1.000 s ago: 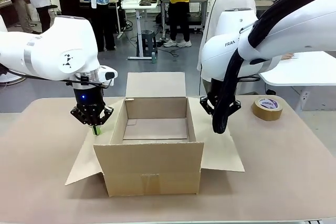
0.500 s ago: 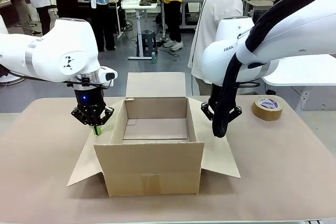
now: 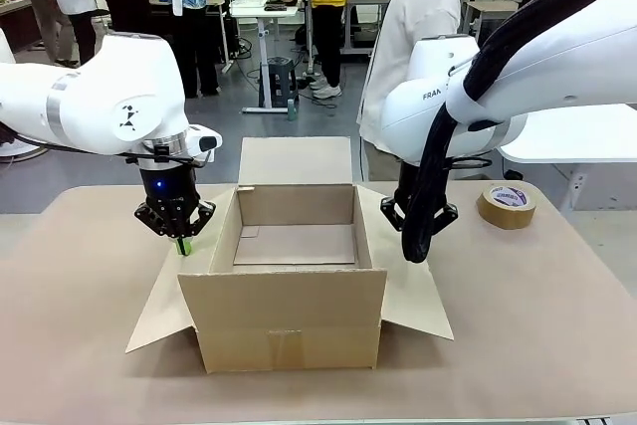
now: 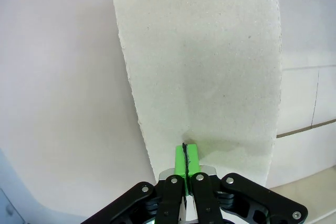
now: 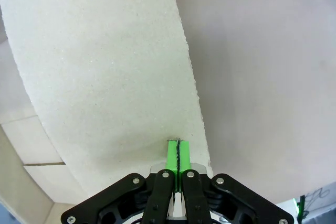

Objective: Wrap the clocks to prevent damage.
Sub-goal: Open the side flaps of the Package Box, then once the human has placed the objects inside and stepped back, release both hands from the side flaps of the Package Box.

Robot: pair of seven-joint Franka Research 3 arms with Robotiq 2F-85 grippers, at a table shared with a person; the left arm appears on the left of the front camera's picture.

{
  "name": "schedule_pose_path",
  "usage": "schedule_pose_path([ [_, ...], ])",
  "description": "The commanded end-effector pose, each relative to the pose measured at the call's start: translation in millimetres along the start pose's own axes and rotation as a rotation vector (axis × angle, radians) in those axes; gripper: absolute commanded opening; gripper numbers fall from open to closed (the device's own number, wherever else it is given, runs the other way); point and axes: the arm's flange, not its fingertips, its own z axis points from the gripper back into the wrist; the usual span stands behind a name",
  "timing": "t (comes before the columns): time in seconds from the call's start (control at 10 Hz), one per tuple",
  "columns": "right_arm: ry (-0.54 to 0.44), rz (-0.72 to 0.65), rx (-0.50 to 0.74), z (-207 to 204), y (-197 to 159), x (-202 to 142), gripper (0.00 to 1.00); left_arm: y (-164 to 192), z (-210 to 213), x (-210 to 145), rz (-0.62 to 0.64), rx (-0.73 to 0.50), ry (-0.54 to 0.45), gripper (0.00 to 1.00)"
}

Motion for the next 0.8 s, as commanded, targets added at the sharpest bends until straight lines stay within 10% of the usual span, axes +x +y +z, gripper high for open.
schedule_pose_path([
  [0.0,-0.002,-0.001,0.0,0.2,0.1,-0.1,0.01,-0.7,-0.9,-0.4,-0.002,0.002,0.002,0.0],
  [0.7,-0.002,-0.001,0.0,0.2,0.1,-0.1,0.01,-0.7,-0.9,-0.4,-0.002,0.002,0.002,0.0],
])
